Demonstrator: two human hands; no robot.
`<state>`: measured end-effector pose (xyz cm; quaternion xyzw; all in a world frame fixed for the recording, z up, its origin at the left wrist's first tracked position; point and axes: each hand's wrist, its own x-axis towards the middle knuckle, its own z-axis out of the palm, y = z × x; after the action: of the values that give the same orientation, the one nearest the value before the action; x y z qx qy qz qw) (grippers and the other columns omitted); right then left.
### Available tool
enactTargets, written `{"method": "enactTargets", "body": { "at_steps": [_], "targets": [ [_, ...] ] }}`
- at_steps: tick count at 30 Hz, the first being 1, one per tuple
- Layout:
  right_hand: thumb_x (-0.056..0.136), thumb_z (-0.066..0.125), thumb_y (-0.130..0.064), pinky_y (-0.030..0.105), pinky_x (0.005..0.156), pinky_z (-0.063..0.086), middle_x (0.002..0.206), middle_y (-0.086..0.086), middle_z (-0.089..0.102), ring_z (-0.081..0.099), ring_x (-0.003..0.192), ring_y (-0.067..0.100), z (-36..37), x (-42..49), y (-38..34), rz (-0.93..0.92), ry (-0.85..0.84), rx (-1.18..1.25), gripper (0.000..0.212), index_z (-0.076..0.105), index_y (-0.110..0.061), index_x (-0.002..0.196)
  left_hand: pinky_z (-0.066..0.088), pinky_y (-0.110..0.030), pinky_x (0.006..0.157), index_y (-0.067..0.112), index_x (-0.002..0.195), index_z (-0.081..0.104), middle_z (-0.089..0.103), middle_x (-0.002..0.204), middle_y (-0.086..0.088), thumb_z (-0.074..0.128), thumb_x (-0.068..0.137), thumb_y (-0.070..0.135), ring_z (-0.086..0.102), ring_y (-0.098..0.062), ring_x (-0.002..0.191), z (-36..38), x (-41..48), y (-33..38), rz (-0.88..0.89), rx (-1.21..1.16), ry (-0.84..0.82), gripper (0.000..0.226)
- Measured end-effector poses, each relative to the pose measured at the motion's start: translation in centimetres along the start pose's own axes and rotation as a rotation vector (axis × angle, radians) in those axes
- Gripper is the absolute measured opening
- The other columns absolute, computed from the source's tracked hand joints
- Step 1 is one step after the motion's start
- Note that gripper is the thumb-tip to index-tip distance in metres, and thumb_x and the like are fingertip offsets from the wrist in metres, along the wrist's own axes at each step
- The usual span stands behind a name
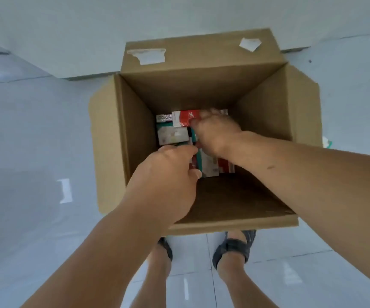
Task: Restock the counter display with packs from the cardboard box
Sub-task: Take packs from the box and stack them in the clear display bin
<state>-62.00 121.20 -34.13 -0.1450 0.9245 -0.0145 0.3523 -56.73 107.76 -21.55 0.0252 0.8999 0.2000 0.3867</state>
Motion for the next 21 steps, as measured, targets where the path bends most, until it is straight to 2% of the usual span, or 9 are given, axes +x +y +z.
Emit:
{"method": "enactTargets", "body": {
  "at_steps": [4,8,10,12,15,19,21],
  "targets": [
    [0.091,0.048,-0.013,0.049,0.107,0.035,0.147,0.021,0.038,0.036,0.133,0.041,4.8,7.4,-0.6,-0.039,0.047,-0.076,0.055,0.038,-0.011,0.145,0.041,-0.021,0.088,0.044,0.142,0.035,0.045,0.139,0.013,0.052,0.097,0.036,0.048,-0.008,0.119,3.2,4.0,-2.4,0.011,0.026,-0.011,0.049],
    [0.096,0.046,-0.018,0.052,0.106,0.032,0.147,0.028,0.034,0.035,0.131,0.049,9.5,10.9,-0.2,0.021,0.074,-0.147,0.058,0.03,-0.007,0.15,0.037,-0.015,0.08,0.046,0.141,0.033,0.039,0.141,0.017,0.052,0.096,0.037,0.044,0.0,0.109,4.6,6.3,-3.5,0.017,-0.002,-0.032,0.05],
    [0.092,0.056,-0.025,0.05,0.097,0.04,0.137,0.027,0.046,0.046,0.121,0.046,10.8,11.4,0.0,0.059,0.174,-0.197,0.056,0.041,-0.008,0.143,0.039,-0.013,0.074,0.047,0.14,0.034,0.041,0.137,0.018,0.052,0.096,0.039,0.045,0.0,0.1,4.8,6.8,-3.8,0.04,-0.005,-0.018,0.047],
    [0.083,0.066,-0.023,0.048,0.087,0.044,0.121,0.026,0.056,0.053,0.108,0.043,11.3,11.6,0.0,0.073,0.229,-0.193,0.049,0.055,-0.004,0.127,0.034,-0.009,0.065,0.048,0.137,0.037,0.045,0.131,0.019,0.053,0.095,0.041,0.038,0.002,0.088,5.0,6.9,-3.8,0.054,-0.016,0.015,0.045],
    [0.079,0.069,-0.016,0.045,0.083,0.045,0.113,0.025,0.06,0.057,0.103,0.043,11.2,12.3,0.1,0.042,0.272,-0.127,0.042,0.06,-0.001,0.117,0.03,-0.007,0.064,0.046,0.133,0.041,0.048,0.126,0.017,0.054,0.095,0.04,0.033,0.003,0.083,4.9,7.2,-3.8,0.061,-0.019,0.039,0.041],
    [0.091,0.057,-0.018,0.044,0.093,0.04,0.125,0.019,0.058,0.055,0.113,0.038,11.2,12.6,0.2,0.046,0.177,-0.078,0.048,0.041,-0.005,0.135,0.039,-0.014,0.069,0.043,0.129,0.046,0.049,0.123,0.014,0.054,0.095,0.037,0.037,0.001,0.084,4.4,8.1,-4.0,0.062,-0.029,0.034,0.035],
    [0.091,0.058,-0.02,0.043,0.087,0.044,0.127,0.019,0.056,0.054,0.112,0.038,11.1,11.9,0.2,0.065,0.168,-0.055,0.059,0.032,-0.006,0.142,0.044,-0.017,0.075,0.043,0.134,0.045,0.049,0.127,0.013,0.054,0.095,0.037,0.043,-0.001,0.091,4.0,8.0,-3.9,0.055,-0.033,0.04,0.04]
  ]
}}
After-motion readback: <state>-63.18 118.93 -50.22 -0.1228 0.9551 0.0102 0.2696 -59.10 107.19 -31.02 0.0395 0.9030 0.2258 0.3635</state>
